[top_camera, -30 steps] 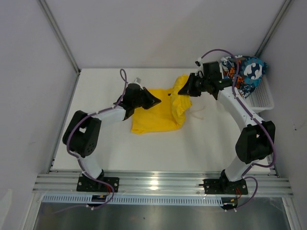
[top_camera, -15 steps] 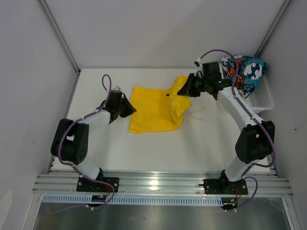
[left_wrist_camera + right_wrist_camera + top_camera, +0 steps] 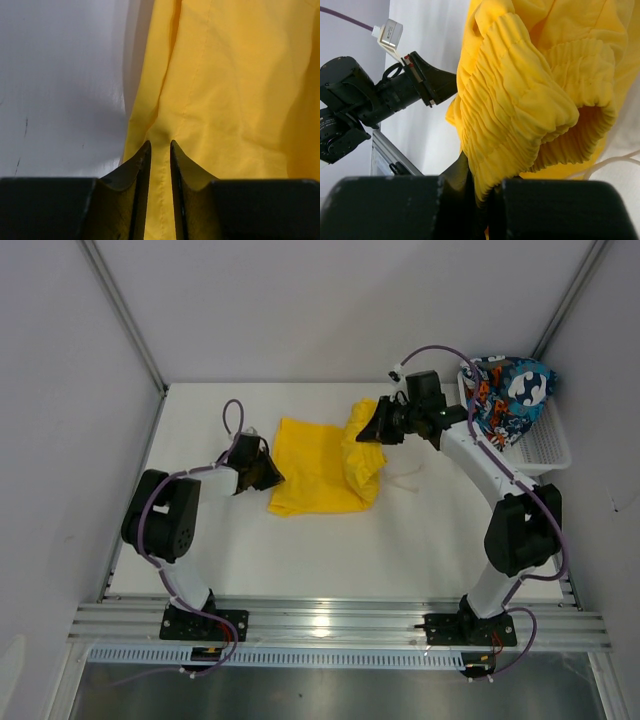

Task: Fold and stack the shorts
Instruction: Fold the shorts

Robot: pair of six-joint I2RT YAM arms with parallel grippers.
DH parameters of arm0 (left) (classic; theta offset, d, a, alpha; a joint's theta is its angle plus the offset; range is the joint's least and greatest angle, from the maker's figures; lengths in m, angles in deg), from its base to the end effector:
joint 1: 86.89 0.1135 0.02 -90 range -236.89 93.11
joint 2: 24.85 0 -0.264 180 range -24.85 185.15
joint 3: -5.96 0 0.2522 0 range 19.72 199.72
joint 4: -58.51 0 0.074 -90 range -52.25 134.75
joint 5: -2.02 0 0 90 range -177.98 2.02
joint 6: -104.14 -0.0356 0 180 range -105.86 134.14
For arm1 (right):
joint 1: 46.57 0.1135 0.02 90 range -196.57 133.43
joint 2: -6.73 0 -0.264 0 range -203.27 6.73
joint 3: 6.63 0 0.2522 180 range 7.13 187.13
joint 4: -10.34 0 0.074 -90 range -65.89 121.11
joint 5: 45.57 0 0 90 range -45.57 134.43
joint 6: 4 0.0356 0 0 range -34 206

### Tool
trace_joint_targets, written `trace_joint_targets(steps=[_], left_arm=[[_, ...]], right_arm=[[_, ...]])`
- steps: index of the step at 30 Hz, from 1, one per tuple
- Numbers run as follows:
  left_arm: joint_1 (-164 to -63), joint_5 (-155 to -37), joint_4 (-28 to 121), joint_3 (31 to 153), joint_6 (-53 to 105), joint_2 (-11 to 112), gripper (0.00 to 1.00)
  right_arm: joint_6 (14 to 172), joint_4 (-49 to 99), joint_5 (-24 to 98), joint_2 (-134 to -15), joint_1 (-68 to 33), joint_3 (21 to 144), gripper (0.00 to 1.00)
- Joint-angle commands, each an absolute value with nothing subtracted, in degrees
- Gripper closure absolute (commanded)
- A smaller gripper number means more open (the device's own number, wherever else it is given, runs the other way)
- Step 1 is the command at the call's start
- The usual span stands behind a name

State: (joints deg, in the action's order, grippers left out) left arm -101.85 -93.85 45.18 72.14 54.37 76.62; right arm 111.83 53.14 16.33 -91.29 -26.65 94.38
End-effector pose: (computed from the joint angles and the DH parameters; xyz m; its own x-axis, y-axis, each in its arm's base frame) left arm 0.3379 -0.0940 0.1444 -0.7615 -0.4615 -0.4551 -0.2223 0.8455 -0.4855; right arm 0.3606 0.1485 0.3206 -0.8210 0.1113 -0.5600 -0.3144 0.7306 0.6061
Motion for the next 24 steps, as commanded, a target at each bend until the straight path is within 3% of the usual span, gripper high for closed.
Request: trace_joint_targets(steps=[1, 13, 24], left_arm=[[-102.10, -93.42, 44.40, 71.32, 52.64, 78.33, 0.75], [-106.31, -93.16, 46.14, 64.03, 53.17, 73.32, 0.80], [-107.81, -92.28, 46.95, 60.33, 52.90, 72.09, 0.82]], right_arm=[[113.51, 47.67, 14.11, -93.02, -24.51, 97.84, 1.00], [115.97, 41.86, 16.21, -103.29, -19.85, 100.38, 1.00], [111.76, 50.03, 24.91, -114.73, -13.53, 111.80, 1.00]])
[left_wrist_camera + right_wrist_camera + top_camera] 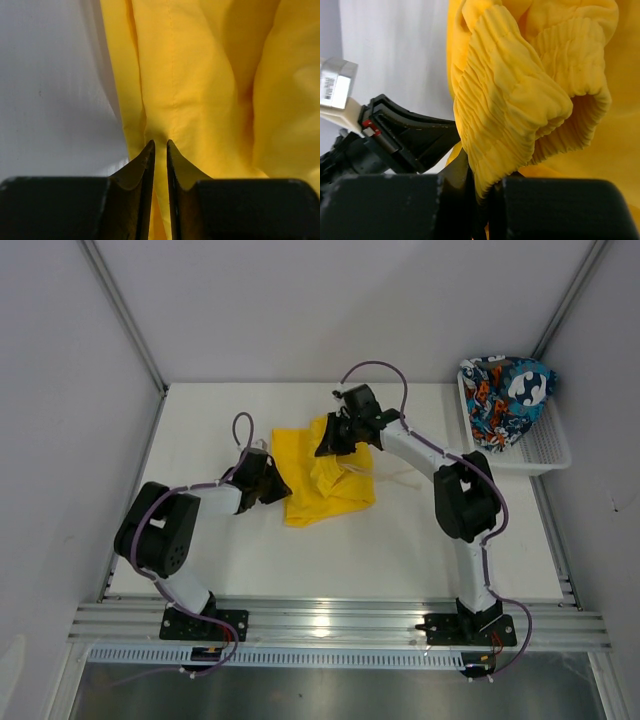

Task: Fold and stack the shorts
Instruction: Fold the shorts

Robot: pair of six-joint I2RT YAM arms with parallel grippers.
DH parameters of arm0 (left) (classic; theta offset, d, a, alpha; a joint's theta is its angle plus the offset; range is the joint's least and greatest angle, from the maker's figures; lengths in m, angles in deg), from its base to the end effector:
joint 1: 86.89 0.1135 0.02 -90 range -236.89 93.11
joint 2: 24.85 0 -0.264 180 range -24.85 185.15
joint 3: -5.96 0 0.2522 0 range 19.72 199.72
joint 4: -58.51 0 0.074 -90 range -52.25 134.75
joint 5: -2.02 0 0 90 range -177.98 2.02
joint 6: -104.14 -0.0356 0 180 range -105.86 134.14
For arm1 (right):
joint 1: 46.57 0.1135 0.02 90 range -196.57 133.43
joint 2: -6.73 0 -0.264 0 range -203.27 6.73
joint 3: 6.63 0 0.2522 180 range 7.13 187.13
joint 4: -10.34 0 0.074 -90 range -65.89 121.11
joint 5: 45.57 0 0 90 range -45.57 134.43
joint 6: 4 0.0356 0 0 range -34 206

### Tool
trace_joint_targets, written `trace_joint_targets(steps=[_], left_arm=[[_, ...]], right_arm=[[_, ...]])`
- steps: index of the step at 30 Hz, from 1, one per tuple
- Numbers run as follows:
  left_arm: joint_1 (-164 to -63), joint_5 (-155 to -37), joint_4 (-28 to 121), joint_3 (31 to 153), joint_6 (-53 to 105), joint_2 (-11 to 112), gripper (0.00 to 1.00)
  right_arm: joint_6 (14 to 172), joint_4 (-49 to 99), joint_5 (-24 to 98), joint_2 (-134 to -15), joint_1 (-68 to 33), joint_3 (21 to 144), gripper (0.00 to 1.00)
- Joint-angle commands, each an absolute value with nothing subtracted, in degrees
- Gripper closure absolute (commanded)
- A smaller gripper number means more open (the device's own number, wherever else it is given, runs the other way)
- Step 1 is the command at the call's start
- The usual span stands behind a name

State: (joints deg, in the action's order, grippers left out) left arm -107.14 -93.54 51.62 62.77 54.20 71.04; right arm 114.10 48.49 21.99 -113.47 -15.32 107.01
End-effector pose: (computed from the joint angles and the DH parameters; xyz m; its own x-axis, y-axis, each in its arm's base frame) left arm 0.2980 -0.1136 0.1384 -0.7786 -0.3955 -0.4871 -0.1221 0.8570 -0.5006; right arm 0.4027 0.2603 0.2376 -0.8656 -0.0160 -0.5004 -0.3443 0.7448 0.5716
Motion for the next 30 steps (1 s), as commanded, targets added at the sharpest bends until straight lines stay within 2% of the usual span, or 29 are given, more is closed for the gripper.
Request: trace_joint_targets(steps=[1, 10, 15, 18, 20, 21, 22, 23, 27, 30], left_arm=[[-107.81, -92.46, 47.03, 60.32, 52.82, 72.18, 0.82], [-107.81, -92.63, 47.04, 60.24, 52.55, 71.83, 0.82], [-107.81, -92.46, 46.95, 59.62, 52.38, 70.95, 0.83], [-107.90, -92.37, 46.86, 59.36, 52.38, 70.68, 0.83], [-107.90, -92.28, 46.95, 59.36, 52.38, 70.60, 0.83], [-107.90, -92.37, 46.95, 59.18, 52.46, 70.60, 0.83], [-107.99, -92.37, 47.03, 59.09, 52.46, 70.68, 0.83], [-107.99, -92.28, 47.04, 59.09, 52.46, 70.68, 0.83], [-107.99, -92.20, 46.95, 59.18, 52.46, 70.68, 0.83], [-107.99, -92.37, 46.34, 59.36, 52.55, 69.99, 0.83]], right_arm=[[111.32, 51.51, 26.14, -115.43, -13.00, 112.33, 1.00], [106.13, 66.45, 39.32, -126.06, -7.38, 125.51, 0.98], [107.09, 66.47, 41.87, -126.60, -6.32, 125.96, 0.92], [106.31, 67.51, 44.06, -125.72, -5.96, 126.92, 0.85], [105.52, 69.53, 44.43, -126.33, -5.17, 128.68, 0.76], [104.90, 71.55, 46.60, -126.51, -5.00, 130.78, 0.70], [104.64, 71.91, 46.54, -126.51, -4.47, 131.41, 0.56], [104.37, 72.00, 45.67, -125.99, -4.21, 131.50, 0.51], [105.77, 64.64, 33.47, -120.37, -4.21, 125.11, 0.47], [107.09, 60.41, 29.23, -115.71, -4.29, 121.32, 0.39]])
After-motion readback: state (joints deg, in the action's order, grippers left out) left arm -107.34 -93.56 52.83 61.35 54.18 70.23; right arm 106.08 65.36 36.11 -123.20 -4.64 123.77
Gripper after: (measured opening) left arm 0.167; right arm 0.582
